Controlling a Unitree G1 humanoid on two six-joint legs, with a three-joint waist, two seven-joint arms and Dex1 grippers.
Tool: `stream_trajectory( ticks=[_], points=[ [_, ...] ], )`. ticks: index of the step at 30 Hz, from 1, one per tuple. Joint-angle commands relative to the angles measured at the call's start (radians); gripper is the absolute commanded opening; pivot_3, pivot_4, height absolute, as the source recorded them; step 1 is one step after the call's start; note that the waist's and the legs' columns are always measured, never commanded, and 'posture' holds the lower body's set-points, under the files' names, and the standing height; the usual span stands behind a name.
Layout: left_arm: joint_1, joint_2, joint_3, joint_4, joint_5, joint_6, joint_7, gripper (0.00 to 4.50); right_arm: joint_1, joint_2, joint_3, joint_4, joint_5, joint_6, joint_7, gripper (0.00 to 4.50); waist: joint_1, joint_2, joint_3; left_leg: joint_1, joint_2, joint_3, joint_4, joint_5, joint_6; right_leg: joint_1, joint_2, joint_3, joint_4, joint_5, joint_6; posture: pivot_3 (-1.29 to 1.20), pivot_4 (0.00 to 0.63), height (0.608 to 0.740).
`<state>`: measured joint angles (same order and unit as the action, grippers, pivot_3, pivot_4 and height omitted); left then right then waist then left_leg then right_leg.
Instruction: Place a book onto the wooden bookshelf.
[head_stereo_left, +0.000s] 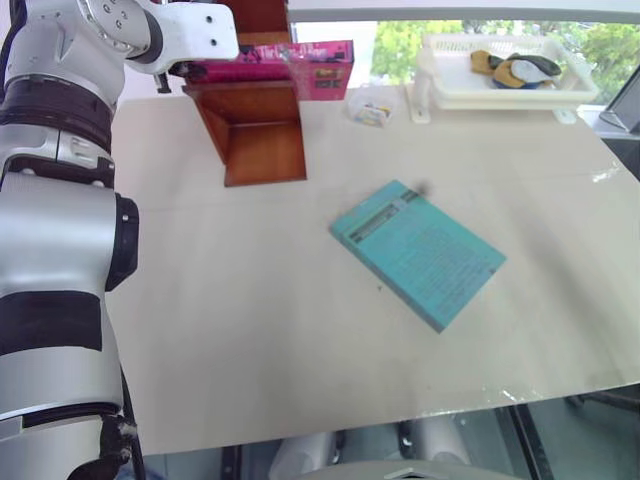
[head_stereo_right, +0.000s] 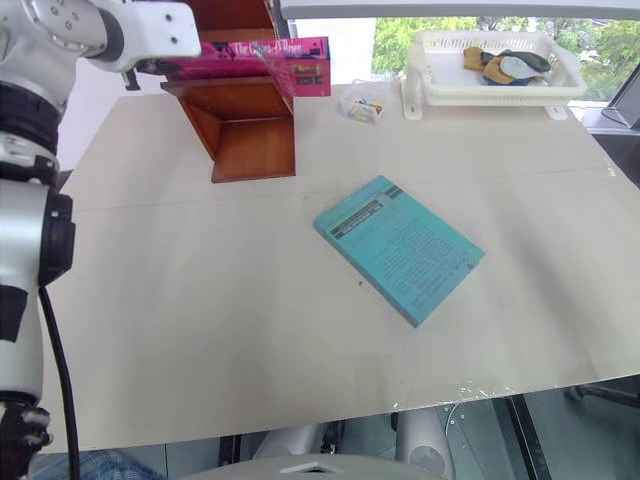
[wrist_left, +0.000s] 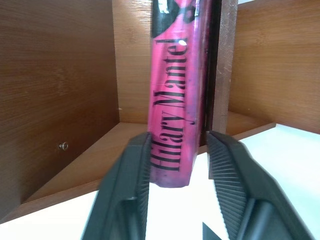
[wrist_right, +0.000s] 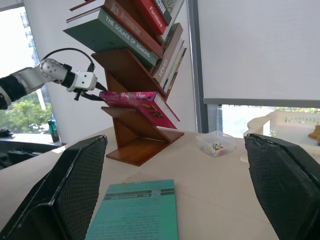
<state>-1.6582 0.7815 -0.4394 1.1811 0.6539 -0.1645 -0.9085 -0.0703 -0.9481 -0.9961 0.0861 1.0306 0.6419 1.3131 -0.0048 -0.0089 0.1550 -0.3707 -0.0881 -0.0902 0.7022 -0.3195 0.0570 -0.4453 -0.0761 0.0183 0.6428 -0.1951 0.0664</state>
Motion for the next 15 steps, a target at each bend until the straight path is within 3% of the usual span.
stream_trajectory(
  ticks=[1,2,3,15],
  points=[
    [-0.024,-0.002,-0.011,0.019,0.011,-0.008,0.004,0.52,0.007,0.000,-0.044,-0.033,0.025,-0.017,-0.008,4.50,0.000,0.000,0.000,0.000,0.000,0.000,0.000,0.000,0.000,0.000,0.000,0.000,0.000,0.000,0.000,0.00,0.150,0.740],
    [-0.025,-0.003,-0.013,0.021,0.012,-0.008,0.002,0.11,0.009,0.000,-0.046,-0.033,0.026,-0.018,-0.008,4.50,0.000,0.000,0.000,0.001,0.000,0.001,0.000,0.000,0.000,0.000,0.000,0.001,0.000,0.000,0.000,0.00,0.150,0.740],
    [-0.026,-0.003,-0.014,0.022,0.012,-0.008,0.002,0.02,0.011,0.000,-0.048,-0.033,0.027,-0.019,-0.009,4.50,0.000,0.000,0.000,0.001,0.000,0.001,0.000,0.000,0.000,0.000,0.000,0.001,0.000,0.000,0.000,0.00,0.150,0.740],
    [-0.025,0.029,-0.019,0.018,0.035,0.001,0.038,0.02,-0.005,-0.018,-0.028,-0.014,0.028,-0.028,-0.009,4.50,-0.003,0.000,0.000,0.002,0.001,0.001,0.000,0.000,0.000,0.001,0.001,0.002,0.001,0.000,0.000,0.00,0.150,0.740]
  ],
)
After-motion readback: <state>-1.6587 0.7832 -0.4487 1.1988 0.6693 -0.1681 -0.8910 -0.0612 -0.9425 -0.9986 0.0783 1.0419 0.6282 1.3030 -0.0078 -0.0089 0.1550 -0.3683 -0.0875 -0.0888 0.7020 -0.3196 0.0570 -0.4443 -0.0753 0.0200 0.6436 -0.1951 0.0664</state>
